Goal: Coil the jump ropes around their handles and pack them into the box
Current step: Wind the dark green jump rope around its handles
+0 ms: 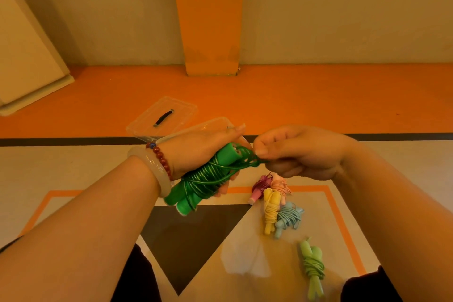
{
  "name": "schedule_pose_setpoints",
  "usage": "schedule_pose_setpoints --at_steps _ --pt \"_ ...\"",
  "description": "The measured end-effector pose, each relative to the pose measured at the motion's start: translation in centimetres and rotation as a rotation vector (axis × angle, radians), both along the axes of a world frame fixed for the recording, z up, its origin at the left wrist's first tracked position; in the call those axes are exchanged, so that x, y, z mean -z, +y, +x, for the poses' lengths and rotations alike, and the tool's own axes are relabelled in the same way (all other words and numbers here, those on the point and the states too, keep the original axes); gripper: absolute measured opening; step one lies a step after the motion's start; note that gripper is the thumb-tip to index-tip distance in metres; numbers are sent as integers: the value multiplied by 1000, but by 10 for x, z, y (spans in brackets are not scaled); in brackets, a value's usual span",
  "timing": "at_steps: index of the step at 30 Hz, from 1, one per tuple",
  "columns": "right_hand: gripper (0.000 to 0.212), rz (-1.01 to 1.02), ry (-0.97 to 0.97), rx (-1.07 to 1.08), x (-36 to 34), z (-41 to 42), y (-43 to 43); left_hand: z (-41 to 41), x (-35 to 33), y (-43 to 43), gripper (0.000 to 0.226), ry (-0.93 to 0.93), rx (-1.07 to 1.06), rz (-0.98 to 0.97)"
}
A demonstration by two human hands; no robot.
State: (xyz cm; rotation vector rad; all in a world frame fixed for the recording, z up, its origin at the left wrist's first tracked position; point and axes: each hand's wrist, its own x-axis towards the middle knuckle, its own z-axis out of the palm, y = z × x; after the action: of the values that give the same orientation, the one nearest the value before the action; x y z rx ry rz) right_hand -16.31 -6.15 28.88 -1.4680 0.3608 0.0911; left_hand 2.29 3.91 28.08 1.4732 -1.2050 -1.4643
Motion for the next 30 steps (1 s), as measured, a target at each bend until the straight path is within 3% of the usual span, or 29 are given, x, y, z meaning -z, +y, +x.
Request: schedule_pose_setpoints --at_steps 2,4,5,9,12,15,19,25,30 --pt "28 75 -23 128 0 2 5 -3 -4 5 70 -130 54 -118" --pt "31 103 -34 306 -3 7 11 1 -3 4 82 -116 76 -94" --pt "31 133 -40 397 -5 9 13 3 -1 3 78 -175 88 -136" --pt "32 231 -15 664 -13 16 15 -5 -2 6 28 -550 -114 -396" --pt "33 332 6 731 -14 20 19 -13 5 6 42 -757 -142 -522" --pt "35 444 -6 732 -14 23 24 -20 9 7 53 -702 -225 -531" --pt "26 537 -34 617 -18 20 27 -16 6 5 48 -777 -277 -549" --pt "23 465 57 455 -20 13 19 -18 -1 3 19 -683 -178 -533" --pt "27 249 119 516 -24 12 15 -24 0 -1 25 -617 -101 -445"
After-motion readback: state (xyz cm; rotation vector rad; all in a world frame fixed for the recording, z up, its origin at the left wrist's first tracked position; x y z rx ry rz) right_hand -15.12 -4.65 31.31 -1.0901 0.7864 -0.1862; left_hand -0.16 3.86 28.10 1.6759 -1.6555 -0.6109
